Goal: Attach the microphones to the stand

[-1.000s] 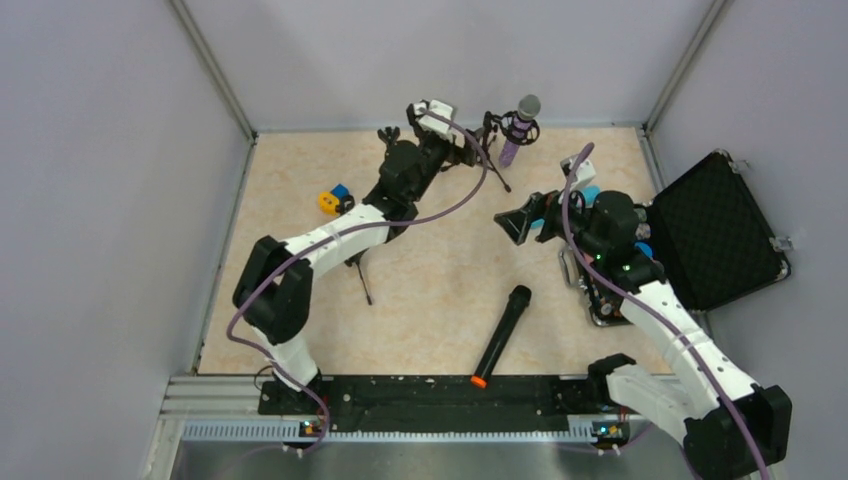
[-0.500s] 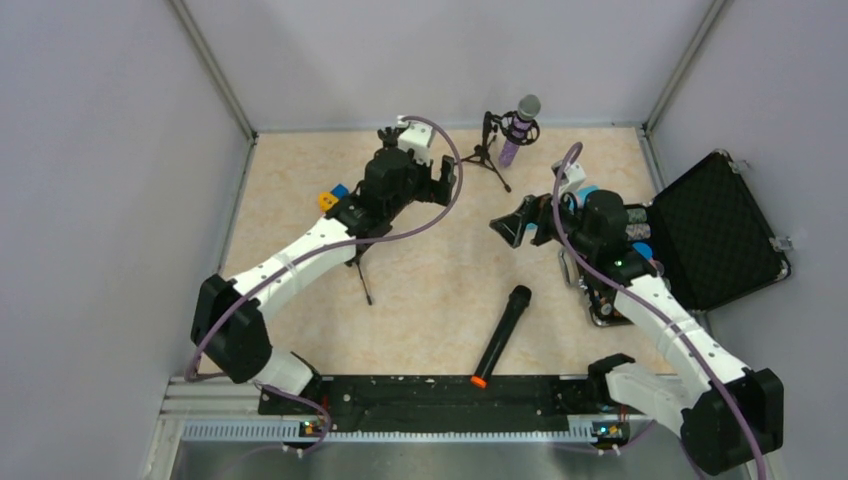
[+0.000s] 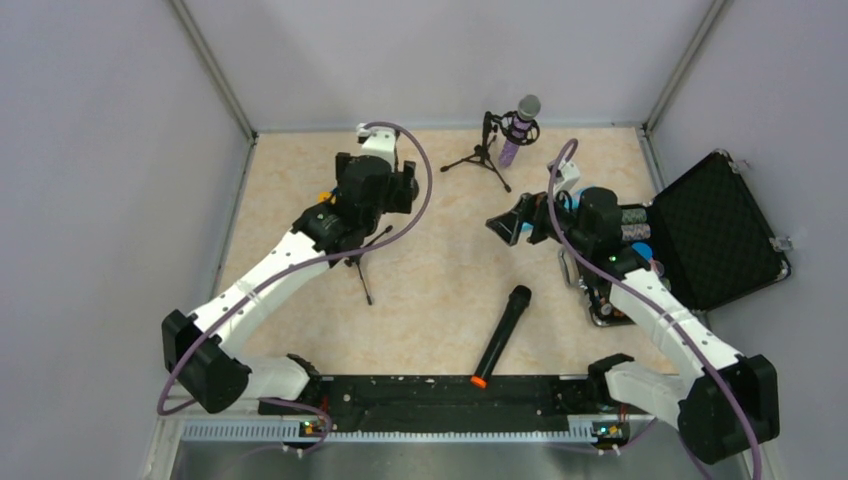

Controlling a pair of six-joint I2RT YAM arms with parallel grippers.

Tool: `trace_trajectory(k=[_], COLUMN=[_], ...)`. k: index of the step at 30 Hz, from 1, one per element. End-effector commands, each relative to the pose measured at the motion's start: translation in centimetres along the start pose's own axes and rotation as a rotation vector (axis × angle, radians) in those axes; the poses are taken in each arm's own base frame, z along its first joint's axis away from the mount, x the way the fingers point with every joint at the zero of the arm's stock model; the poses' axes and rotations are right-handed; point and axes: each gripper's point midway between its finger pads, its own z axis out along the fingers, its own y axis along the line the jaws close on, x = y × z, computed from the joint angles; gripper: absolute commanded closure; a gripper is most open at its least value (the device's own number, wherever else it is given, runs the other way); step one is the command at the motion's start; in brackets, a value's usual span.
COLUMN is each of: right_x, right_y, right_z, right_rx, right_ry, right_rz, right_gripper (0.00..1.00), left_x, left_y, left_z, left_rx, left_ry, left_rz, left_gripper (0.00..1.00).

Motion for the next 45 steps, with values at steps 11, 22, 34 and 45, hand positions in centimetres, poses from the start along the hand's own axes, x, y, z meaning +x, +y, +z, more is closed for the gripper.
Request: trace_trajectory(k=[11, 22, 34, 45], right_x=[0.1, 0.0, -0.2, -0.4], right_y=[0.2, 0.2, 0.1, 0.2], right_z=[1.1, 1.2, 1.3, 1.5], right_rx=[-0.046, -0.048, -0.045, -0.046], right_ry=[-0.013, -0.018, -0.024, -0.021], right_rz=[0.02, 0.024, 0.019, 0.019], right_gripper=[0.01, 0.01, 0.01, 0.01], left_x=[4.0, 8.4, 10.7, 8.8], left_y=[9.8, 10.1, 8.9, 5.9], left_z=[-3.0, 2.0, 3.8, 2.8], left_rx=[-0.366, -0.345, -0.29, -0.066], left_ry=[0.183, 0.319, 0.389, 0.399], left_rz=[-0.033, -0.077, -0.053, 0.031], left_gripper=[0.04, 0.14, 0.54, 1.0])
